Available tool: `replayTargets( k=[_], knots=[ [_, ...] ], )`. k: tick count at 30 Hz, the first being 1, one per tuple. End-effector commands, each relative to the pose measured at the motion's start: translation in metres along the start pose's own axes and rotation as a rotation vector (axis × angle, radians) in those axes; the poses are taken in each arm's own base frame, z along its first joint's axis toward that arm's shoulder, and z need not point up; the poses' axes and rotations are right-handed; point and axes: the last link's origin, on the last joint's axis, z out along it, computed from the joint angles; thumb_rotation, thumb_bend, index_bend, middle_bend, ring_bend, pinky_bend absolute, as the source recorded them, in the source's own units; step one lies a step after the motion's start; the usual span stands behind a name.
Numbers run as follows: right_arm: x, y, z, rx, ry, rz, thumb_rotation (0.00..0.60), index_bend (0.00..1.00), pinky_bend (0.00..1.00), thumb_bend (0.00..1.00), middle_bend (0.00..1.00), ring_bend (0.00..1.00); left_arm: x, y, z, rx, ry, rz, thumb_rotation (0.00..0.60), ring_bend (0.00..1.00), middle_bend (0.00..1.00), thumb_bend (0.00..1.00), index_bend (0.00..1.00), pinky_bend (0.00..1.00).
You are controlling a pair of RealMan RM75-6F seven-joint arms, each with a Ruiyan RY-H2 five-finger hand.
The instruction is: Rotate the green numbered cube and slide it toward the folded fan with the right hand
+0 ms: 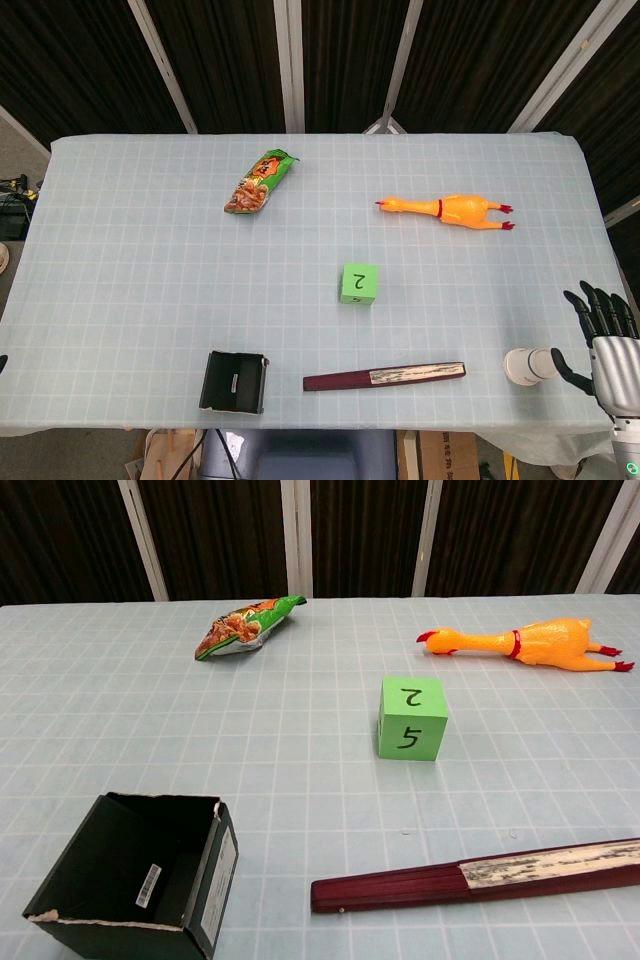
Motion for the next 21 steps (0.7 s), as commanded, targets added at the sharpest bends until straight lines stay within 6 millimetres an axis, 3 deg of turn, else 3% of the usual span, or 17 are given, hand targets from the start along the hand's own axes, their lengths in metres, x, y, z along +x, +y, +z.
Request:
replayTargets(
  k=[1, 21],
  knots=[
    [-0.0008, 0.0004, 0.0006, -0.001, -0.005, -0.003, 0.600, 0.13, 0.00, 0.35, 0.05, 0.02, -0.0004, 0.0004, 0.0001, 0.000, -0.001, 0.002, 0.600, 0.04, 0.00, 0.26, 0.03, 0.16],
    [-0.0016, -0.0026, -0.0032, 0.021, -0.035, -0.012, 0.600, 0.13, 0.00, 0.35, 0.05, 0.02, 0.0036, 0.0028, -0.0062, -0.023, 0.016, -0.014, 0.600, 0.04, 0.00, 0.26, 0.03, 0.16]
  ],
)
